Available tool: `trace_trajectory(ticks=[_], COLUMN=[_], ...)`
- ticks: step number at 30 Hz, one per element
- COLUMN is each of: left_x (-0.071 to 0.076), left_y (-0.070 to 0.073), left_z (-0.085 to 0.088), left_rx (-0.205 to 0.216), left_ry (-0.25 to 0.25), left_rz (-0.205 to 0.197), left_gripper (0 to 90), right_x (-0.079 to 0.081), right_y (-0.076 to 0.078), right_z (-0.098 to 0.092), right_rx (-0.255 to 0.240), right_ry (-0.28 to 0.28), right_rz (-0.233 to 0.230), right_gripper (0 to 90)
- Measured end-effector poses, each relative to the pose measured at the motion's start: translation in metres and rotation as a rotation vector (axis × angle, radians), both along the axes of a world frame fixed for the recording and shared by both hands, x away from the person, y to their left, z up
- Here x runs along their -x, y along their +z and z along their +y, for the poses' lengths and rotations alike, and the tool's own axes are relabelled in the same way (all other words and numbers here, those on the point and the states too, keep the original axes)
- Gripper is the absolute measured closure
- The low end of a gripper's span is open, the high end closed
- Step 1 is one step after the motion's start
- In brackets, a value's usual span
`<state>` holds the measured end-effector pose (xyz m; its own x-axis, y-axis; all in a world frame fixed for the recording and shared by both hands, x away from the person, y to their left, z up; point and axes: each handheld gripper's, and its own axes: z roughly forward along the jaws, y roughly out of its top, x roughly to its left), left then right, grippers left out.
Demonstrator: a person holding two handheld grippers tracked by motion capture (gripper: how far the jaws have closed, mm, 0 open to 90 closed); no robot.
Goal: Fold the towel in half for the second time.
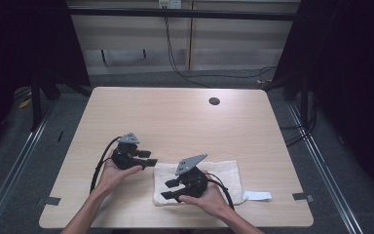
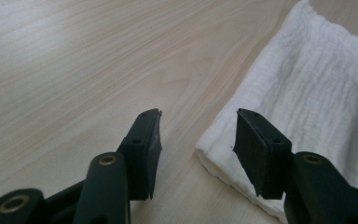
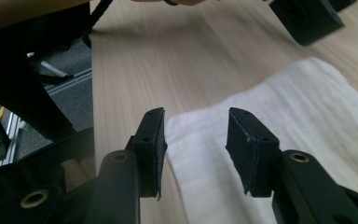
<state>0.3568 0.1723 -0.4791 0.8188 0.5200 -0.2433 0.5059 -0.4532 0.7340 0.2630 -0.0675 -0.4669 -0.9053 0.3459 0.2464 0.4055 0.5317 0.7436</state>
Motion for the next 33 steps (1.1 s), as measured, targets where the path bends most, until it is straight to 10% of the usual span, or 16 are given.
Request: trace_trajectory(ticks=[29, 33], left_x=[-0.007, -0.007], left_y=[-0.005, -0.005], left_z=[0.01, 0.01], left_rx=[0.006, 0.006], left_ry=[0.049, 0.055], left_rz=[0.016, 0.015], left_gripper=[46.2, 45.2], right_x=[0.009, 0.019], right_y=[-0.03, -0.033], right_z=[0.038, 0.038], right_rx=[0.098, 0.093], right_ry=[0.077, 0.071], right_rz=[-0.002, -0.065], right_gripper=[65.0, 64.9])
